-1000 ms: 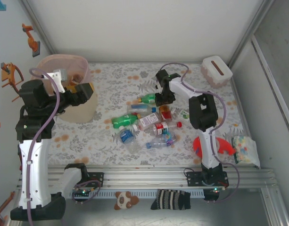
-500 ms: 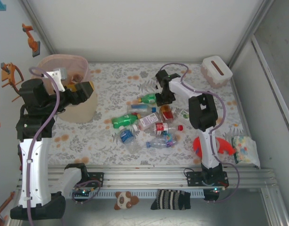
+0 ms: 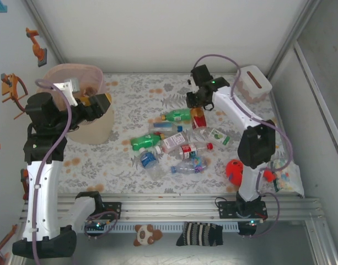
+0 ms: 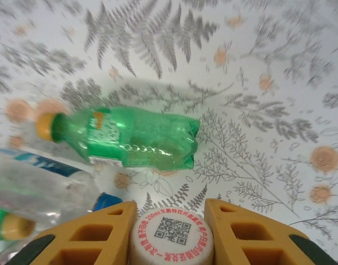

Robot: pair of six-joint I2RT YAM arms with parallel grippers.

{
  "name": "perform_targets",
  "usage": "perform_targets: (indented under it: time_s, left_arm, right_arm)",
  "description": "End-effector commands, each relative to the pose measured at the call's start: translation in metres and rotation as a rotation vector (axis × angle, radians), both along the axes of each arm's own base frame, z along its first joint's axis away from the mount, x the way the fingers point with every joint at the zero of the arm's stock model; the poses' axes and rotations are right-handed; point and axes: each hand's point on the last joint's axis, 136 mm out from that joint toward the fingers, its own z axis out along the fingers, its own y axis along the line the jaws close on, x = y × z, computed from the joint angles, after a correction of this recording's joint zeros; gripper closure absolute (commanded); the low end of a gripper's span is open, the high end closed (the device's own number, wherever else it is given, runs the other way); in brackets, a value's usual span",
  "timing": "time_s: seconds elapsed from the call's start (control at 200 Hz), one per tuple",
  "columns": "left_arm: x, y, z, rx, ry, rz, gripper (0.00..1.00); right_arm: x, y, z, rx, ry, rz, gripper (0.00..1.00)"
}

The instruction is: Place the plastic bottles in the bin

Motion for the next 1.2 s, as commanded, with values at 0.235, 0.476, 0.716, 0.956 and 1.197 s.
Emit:
perform_targets:
  time_s: [0.235, 0.476, 0.716, 0.956, 1.197]
  left_arm:
    - [0.0, -0.039, 0.023, -0.046, -0.129, -0.154, 0.13]
    - [-0.006, -0.079, 0.034, -0.041, -0.227, -0.303, 0.12]
    - [-0.022, -0.126, 0.045, -0.067, -0.321, -0.507, 0.12]
    - [-0.06, -0.181, 0.05, -0.043, -0.425, -0.756, 0.09]
    - [-0.092, -0.224, 0.048, 0.006, -0.479, -0.932, 0.07]
  right_arm:
    - [-0.036, 0.014, 0.123, 0.291, -0.281, 0.078, 0.81]
    - [-0.082, 0.023, 0.201, 0.503, -0.497, 0.236, 0.85]
    - [-0.14, 0.03, 0.265, 0.687, -0.669, 0.438, 0.94]
    - [-0.2, 0.036, 0.309, 0.83, -0.8, 0.684, 0.98]
    - [-0.234, 0.038, 0.331, 0.889, -0.828, 0.821, 1.0]
